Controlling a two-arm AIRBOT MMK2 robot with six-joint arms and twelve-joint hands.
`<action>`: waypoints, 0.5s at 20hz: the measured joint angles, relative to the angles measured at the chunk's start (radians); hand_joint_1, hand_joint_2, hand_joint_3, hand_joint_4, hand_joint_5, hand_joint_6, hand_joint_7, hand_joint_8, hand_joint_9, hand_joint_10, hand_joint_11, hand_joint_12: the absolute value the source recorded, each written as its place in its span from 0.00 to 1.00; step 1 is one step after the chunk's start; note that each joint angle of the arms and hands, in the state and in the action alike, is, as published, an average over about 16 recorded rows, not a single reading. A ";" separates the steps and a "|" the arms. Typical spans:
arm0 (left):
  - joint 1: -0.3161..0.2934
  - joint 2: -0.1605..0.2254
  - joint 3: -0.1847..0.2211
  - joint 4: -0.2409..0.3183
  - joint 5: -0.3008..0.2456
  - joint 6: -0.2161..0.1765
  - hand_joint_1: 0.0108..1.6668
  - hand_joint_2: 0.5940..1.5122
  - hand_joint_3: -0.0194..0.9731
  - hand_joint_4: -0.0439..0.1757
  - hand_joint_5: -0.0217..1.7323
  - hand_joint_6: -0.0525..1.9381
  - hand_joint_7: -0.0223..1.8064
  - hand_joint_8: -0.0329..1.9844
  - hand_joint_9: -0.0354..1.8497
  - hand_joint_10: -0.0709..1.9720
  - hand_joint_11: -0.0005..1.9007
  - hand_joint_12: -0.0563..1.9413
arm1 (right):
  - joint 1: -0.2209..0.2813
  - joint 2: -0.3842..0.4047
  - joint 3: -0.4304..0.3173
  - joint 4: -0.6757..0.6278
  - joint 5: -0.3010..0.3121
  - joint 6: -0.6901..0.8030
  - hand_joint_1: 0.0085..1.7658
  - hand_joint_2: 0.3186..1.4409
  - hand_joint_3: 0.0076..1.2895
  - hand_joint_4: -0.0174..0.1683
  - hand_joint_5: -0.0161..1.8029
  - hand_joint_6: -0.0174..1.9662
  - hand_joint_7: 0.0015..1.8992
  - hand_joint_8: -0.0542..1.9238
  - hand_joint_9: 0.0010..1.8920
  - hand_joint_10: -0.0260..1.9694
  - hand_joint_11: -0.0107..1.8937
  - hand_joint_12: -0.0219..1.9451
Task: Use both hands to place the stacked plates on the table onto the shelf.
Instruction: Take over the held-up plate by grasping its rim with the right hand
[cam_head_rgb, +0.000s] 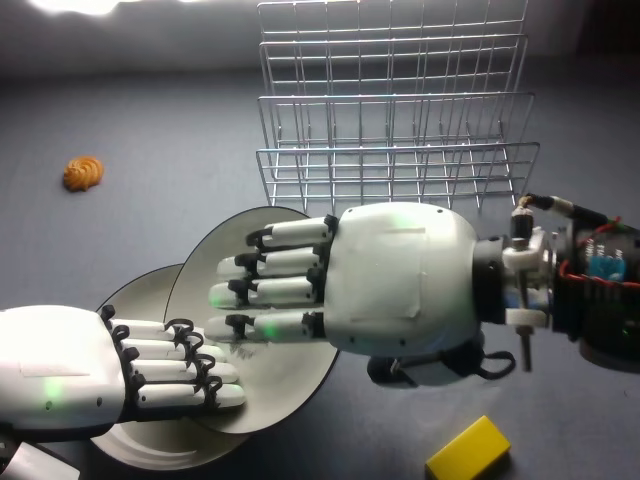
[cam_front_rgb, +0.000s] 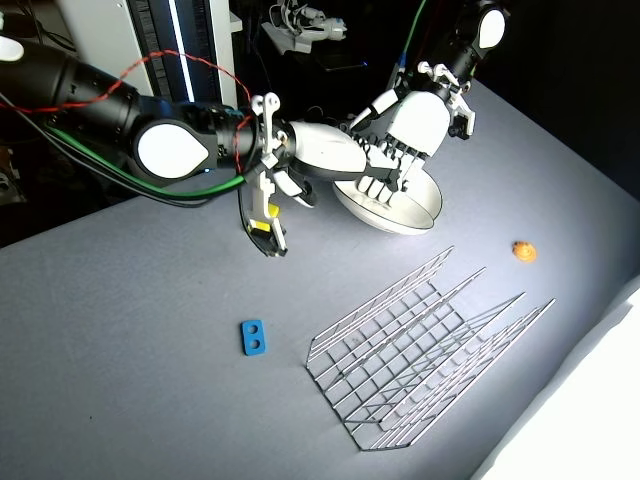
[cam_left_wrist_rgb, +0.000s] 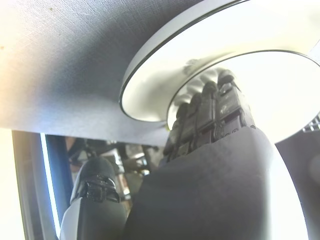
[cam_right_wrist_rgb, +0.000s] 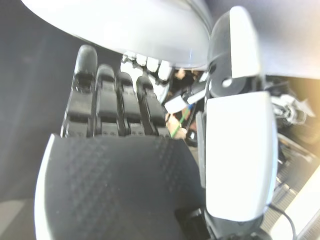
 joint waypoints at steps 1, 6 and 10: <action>0.000 0.000 0.001 0.000 -0.001 0.000 0.00 0.62 0.04 0.19 0.02 0.02 0.01 0.01 0.02 0.03 0.01 0.02 | 0.001 -0.010 0.012 0.005 -0.002 -0.008 0.64 0.58 0.02 0.14 0.05 0.02 0.03 0.03 0.04 0.02 0.01 0.45; 0.004 -0.002 0.004 -0.004 -0.004 0.000 0.00 0.62 0.04 0.18 0.02 0.02 0.01 0.01 0.02 0.03 0.01 0.02 | 0.007 -0.057 0.068 0.030 -0.006 -0.045 0.68 0.58 0.02 0.14 0.08 0.02 0.07 0.03 0.09 0.03 0.01 0.55; 0.008 -0.003 0.008 -0.008 -0.008 0.000 0.00 0.62 0.04 0.18 0.02 0.02 0.01 0.01 0.02 0.03 0.01 0.02 | 0.010 -0.088 0.103 0.047 -0.007 -0.069 0.69 0.59 0.02 0.14 0.13 0.02 0.12 0.04 0.13 0.05 0.01 0.62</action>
